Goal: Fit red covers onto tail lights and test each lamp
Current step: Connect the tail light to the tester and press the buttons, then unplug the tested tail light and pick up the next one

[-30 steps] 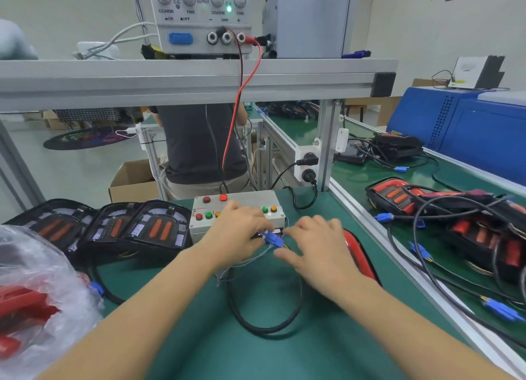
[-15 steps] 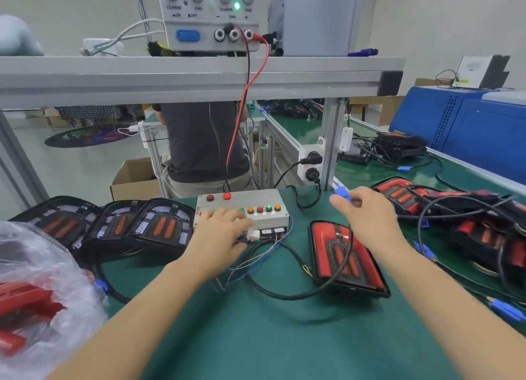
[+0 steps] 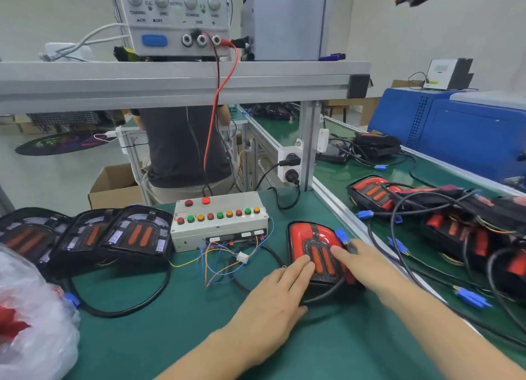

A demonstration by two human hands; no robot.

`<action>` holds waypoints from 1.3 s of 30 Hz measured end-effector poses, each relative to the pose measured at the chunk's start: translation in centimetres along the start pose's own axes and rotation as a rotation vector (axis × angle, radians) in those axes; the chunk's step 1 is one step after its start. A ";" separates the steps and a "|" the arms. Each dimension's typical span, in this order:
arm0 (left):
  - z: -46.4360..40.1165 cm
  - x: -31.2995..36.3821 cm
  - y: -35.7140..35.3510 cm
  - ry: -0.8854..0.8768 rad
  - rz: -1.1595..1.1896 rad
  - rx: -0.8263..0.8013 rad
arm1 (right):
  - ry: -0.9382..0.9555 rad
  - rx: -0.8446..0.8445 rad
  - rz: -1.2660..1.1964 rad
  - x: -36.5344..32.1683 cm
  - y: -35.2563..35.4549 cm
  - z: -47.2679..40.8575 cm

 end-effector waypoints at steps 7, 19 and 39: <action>0.9 -0.8 -0.1 -0.003 0.289 0.010 | -0.122 -0.133 -0.402 0.1 -0.8 1.6; 2.3 -10.9 0.4 0.566 -0.095 -0.122 | 0.034 0.309 -0.905 -0.5 21.4 4.1; 1.4 -11.6 0.2 0.462 -0.127 -0.185 | -0.182 0.740 -0.752 7.5 31.4 4.3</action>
Point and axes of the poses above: each hand's wrist, its own z-axis away from the middle knuckle, its own y-axis out of the back of the hand, x = y × z, the point moved 6 cm from there along -z, towards the middle knuckle, and after that the axes turned 2 degrees about -x, right-handed, at the moved point
